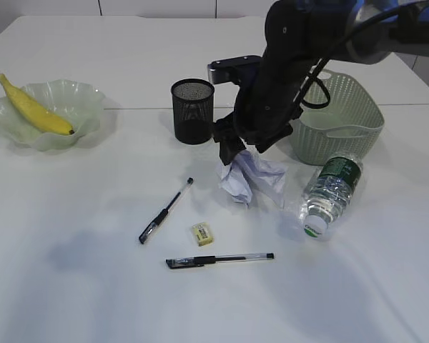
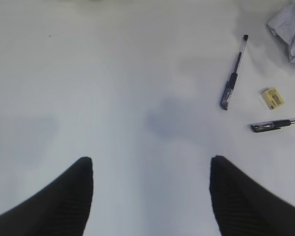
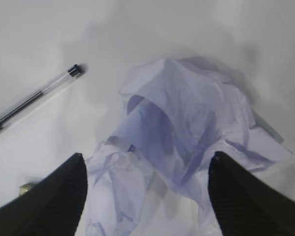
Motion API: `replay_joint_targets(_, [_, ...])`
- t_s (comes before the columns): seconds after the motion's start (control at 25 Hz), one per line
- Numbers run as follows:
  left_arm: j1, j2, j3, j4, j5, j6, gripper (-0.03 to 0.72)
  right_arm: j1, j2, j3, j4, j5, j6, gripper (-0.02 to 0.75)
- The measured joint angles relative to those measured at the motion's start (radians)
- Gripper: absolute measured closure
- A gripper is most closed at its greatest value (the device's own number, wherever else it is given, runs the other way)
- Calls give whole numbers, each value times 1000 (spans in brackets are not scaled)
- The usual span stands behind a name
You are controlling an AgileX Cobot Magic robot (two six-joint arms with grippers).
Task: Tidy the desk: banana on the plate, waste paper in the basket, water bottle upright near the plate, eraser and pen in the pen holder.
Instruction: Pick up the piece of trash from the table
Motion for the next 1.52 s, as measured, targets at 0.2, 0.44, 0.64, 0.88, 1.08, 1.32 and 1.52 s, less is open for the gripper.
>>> replay_joint_targets(0.2, [0,0,0,-6,0,0,159,2,4,-2,-15,-10,16,170])
replay_joint_targets(0.44, [0,0,0,-36,1,0,164,2,8,-2,-36,-19,35,169])
replay_joint_targets(0.64, [0,0,0,-43,16,0,171,2,16,-2,-34,-30,41,169])
replay_joint_targets(0.88, [0,0,0,-45,42,0,171,2,27,-4,-17,-53,43,170])
replay_joint_targets(1.08, [0,0,0,-45,45,0,171,2,65,-14,-15,-56,44,169])
replay_joint_targets(1.32, [0,0,0,-45,45,0,172,2,102,-15,-10,-56,45,170])
replay_joint_targets(1.52, [0,0,0,-45,45,0,173,2,108,-15,-8,-56,45,186])
